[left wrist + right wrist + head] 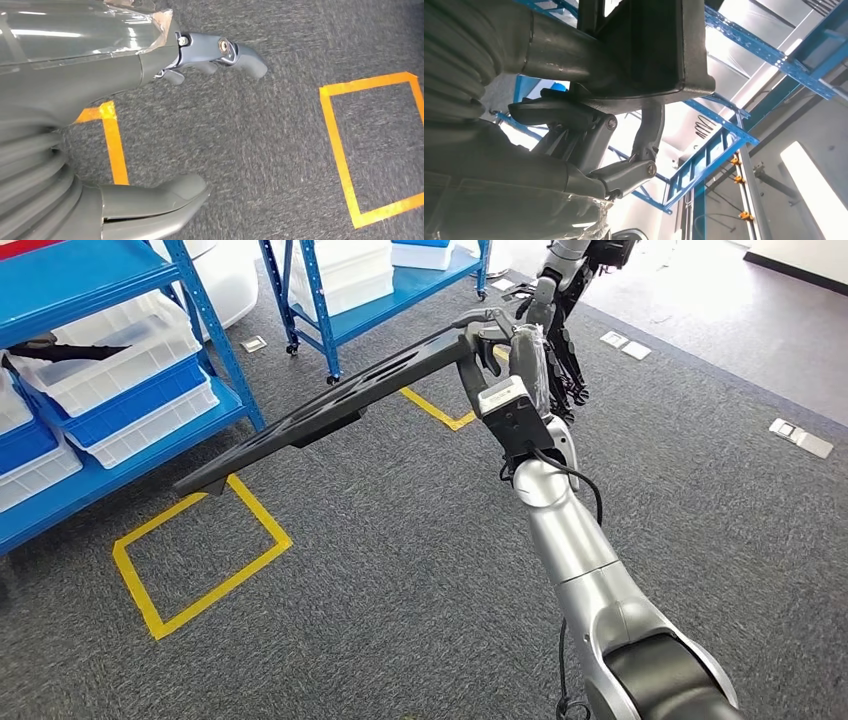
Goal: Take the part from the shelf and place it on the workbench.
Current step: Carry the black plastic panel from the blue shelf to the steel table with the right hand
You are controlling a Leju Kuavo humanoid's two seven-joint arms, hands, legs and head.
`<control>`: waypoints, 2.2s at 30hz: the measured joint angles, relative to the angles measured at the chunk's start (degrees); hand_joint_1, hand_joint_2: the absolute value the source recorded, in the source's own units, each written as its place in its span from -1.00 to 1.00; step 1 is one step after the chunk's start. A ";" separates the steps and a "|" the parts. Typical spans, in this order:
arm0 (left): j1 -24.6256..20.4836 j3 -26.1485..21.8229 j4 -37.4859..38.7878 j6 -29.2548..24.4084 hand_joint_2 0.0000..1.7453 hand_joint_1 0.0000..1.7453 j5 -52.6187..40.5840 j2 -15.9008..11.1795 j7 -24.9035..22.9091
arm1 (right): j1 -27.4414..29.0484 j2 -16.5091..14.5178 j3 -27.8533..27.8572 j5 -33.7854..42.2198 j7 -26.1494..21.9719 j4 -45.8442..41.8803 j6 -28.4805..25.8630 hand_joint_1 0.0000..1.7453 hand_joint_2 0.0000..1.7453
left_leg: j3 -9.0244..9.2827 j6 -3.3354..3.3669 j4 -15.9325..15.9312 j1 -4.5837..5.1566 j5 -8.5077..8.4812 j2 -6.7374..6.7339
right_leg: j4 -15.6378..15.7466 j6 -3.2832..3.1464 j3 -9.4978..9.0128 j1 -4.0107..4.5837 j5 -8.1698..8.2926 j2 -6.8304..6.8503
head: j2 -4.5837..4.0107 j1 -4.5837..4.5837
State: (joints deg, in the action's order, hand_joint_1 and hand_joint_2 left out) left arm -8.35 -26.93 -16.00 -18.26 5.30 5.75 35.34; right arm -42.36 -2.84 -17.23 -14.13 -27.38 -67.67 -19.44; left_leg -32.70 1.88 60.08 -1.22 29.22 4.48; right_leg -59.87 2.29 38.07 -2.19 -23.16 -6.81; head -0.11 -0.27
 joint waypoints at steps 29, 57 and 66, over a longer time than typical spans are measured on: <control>0.53 -1.39 0.00 -0.54 1.00 -1.00 -1.21 0.20 0.00 | 3.91 -0.09 1.39 2.35 -3.38 0.65 -2.71 1.00 1.00 | -0.42 -1.26 0.15 0.05 -1.66 -0.58 | 2.34 -1.19 -3.84 0.57 -1.38 1.56 | 0.00 0.47; -1.63 0.57 -0.22 -0.22 1.00 -1.00 -5.35 0.95 -0.21 | 10.15 3.17 6.21 -1.66 -0.04 -5.44 -4.49 1.00 1.00 | -2.86 -0.98 5.12 0.31 0.11 -2.78 | 3.34 -1.82 -4.04 1.05 -0.66 2.50 | 0.00 0.79; -2.25 1.53 -0.26 0.17 1.00 -1.00 -5.80 1.38 -0.24 | 9.83 4.73 8.16 -1.75 0.14 -5.11 -4.57 1.00 1.00 | 0.56 1.41 -3.44 0.52 -3.12 -3.99 | -5.18 -0.38 2.27 1.32 -3.80 5.07 | 0.00 1.05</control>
State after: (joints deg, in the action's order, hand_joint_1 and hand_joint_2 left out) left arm -10.60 -25.40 -16.26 -18.09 -0.51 7.13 35.10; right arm -32.53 1.90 -9.07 -15.88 -27.24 -72.78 -24.02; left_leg -32.14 3.30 56.64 -0.70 26.10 0.49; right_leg -65.05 1.91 40.34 -0.87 -26.95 -1.74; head -0.11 0.78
